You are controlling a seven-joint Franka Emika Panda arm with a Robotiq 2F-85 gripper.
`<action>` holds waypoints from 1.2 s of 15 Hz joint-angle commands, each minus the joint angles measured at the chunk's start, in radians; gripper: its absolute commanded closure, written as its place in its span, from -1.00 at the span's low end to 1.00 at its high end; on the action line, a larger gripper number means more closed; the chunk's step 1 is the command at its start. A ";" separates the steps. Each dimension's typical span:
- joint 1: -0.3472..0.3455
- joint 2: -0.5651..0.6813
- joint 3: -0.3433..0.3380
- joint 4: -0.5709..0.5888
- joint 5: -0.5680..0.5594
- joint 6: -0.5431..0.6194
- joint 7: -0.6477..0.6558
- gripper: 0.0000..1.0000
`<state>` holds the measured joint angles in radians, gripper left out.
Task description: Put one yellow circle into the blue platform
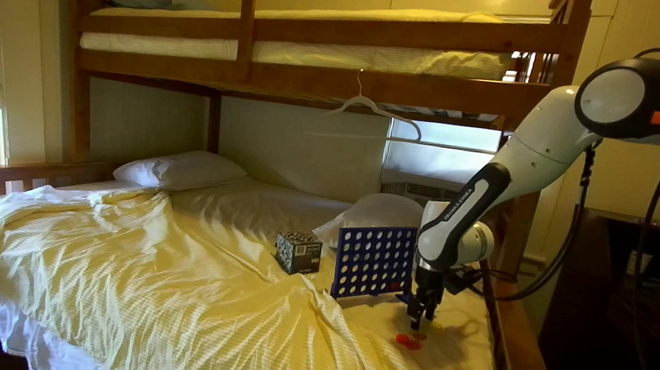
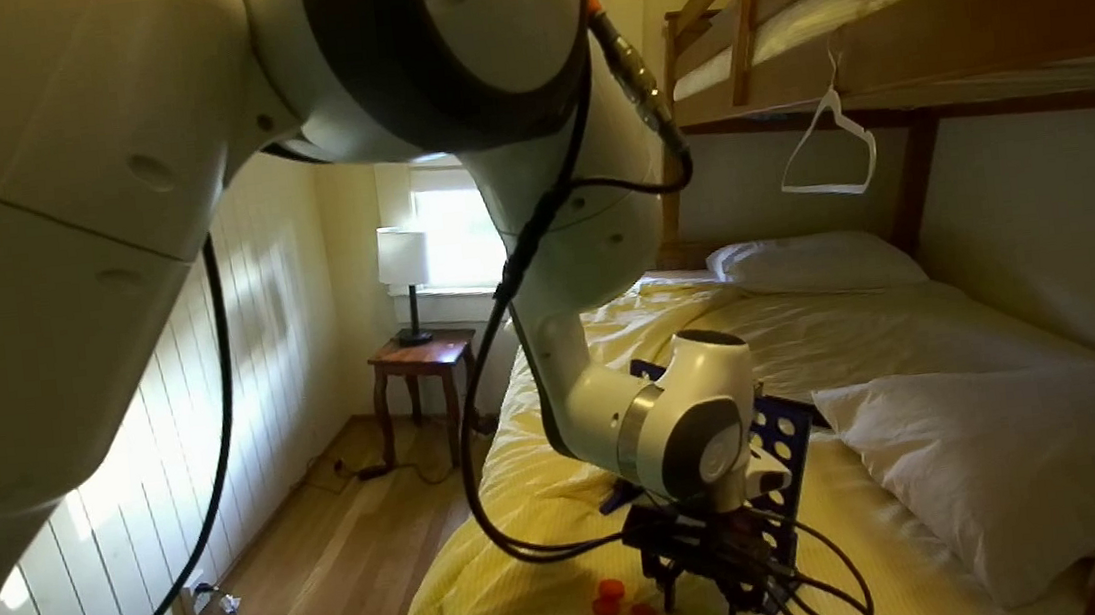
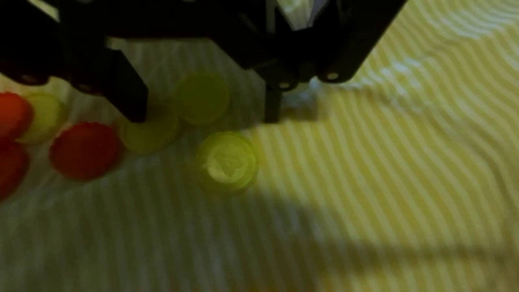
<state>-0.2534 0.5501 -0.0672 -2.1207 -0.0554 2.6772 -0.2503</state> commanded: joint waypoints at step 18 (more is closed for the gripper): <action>-0.038 0.015 0.047 0.023 0.048 0.047 -0.055 -0.61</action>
<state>-0.2862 0.5510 -0.0215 -2.1136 -0.0139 2.7147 -0.2842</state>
